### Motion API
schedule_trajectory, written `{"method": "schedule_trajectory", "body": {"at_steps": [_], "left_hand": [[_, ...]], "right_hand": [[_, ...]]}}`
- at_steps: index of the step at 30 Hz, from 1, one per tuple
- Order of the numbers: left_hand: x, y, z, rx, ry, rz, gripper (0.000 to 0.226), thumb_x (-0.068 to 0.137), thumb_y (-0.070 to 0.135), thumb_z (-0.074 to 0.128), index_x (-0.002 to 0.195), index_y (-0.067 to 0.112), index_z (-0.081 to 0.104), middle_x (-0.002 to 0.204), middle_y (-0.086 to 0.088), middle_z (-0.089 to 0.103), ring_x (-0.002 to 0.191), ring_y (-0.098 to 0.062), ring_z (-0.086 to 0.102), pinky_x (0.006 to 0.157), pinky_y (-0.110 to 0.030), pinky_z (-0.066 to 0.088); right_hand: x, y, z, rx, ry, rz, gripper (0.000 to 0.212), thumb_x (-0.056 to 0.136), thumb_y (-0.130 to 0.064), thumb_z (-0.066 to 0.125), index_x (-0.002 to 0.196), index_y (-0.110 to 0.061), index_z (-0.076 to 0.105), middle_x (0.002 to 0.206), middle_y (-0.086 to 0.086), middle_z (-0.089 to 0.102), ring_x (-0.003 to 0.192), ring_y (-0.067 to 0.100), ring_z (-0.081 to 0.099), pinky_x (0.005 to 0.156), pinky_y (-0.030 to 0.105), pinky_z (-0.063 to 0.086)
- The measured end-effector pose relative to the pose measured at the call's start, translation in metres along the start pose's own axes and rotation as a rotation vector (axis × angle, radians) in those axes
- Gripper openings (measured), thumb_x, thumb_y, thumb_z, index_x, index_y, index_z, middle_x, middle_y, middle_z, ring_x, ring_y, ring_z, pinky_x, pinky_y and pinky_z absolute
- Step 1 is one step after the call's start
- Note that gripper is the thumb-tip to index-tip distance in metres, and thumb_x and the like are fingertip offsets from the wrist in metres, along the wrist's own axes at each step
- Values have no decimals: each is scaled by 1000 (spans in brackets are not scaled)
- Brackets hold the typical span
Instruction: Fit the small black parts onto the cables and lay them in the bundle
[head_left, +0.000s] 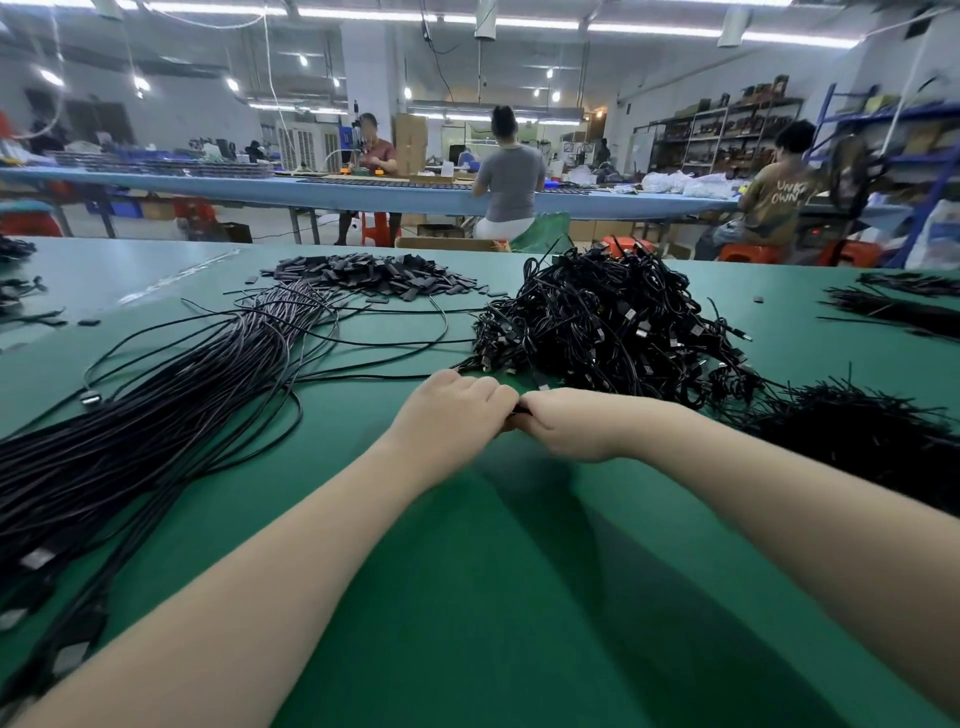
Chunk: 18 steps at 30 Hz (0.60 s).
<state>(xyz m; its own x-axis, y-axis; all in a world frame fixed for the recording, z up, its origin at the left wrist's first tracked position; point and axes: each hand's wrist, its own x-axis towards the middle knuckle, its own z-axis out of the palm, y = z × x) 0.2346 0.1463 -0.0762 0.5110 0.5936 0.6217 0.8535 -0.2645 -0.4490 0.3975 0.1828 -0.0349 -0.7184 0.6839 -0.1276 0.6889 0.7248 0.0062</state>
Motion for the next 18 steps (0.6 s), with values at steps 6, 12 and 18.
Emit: {"method": "schedule_trajectory", "body": {"at_steps": [6, 12, 18], "left_hand": [[9, 24, 2, -7, -176, -147, 17, 80, 26, 71, 80, 16, 57, 70, 1, 64, 59, -20, 64, 52, -28, 35], [-14, 1, 16, -442, -227, -629, 27, 103, 34, 27, 81, 19, 32, 82, -1, 59, 63, -28, 51, 60, -34, 28], [-11, 6, 14, -457, -209, -641, 27, 103, 34, 28, 81, 19, 33, 67, 6, 44, 58, -26, 41, 57, -34, 25]], "right_hand": [[-15, 19, -13, -657, 235, -4, 27, 100, -43, 33, 105, -20, 47, 111, 1, 62, 102, 24, 60, 71, 33, 28], [-62, 80, -45, -194, -139, 691, 56, 90, -60, 50, 87, -4, 54, 70, 4, 64, 56, 17, 64, 57, 30, 57], [-89, 96, -7, 159, -146, 821, 41, 83, -38, 70, 72, -3, 50, 44, 4, 52, 34, 21, 54, 36, 22, 42]]}}
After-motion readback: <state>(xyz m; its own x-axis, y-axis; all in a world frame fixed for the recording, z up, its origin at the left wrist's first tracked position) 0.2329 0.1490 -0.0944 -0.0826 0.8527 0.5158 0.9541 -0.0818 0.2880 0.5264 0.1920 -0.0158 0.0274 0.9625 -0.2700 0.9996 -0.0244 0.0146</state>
